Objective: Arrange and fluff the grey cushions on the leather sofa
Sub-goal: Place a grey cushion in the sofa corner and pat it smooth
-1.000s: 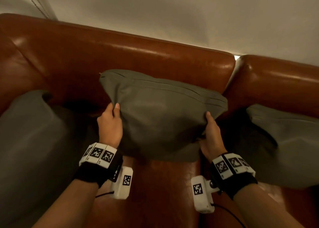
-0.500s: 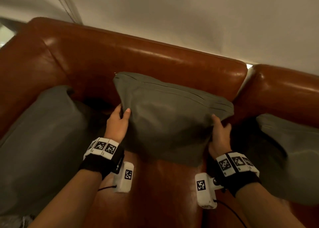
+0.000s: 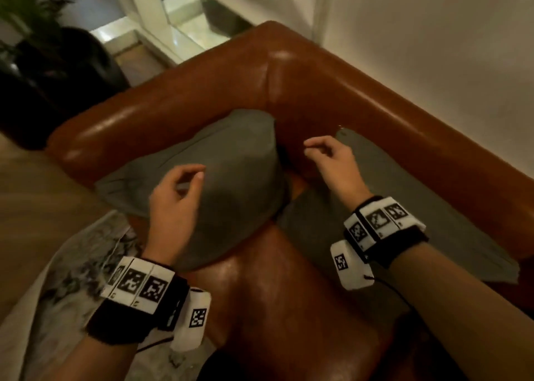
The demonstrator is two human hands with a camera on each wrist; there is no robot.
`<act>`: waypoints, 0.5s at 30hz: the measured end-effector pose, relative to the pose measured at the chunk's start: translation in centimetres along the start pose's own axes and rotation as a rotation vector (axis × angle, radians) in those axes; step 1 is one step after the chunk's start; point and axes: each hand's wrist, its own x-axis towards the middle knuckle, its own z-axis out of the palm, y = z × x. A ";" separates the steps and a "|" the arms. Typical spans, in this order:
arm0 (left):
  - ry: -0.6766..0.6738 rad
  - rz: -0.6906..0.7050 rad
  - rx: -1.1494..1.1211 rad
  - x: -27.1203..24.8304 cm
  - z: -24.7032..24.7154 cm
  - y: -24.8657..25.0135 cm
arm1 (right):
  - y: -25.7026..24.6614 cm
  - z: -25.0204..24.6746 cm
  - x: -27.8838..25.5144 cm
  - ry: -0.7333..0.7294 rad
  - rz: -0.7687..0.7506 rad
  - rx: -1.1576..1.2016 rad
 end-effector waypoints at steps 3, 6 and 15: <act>0.219 -0.192 0.188 0.0 -4.2 -5.9 | 0.3 4.7 3.6 -0.074 0.111 0.020; 0.272 -0.299 0.320 0.1 -5.9 -9.0 | 0.7 8.1 6.8 -0.098 0.270 0.065; 0.414 -0.607 -0.253 3.9 -5.0 -11.2 | 0.5 12.5 11.7 0.159 0.264 -0.040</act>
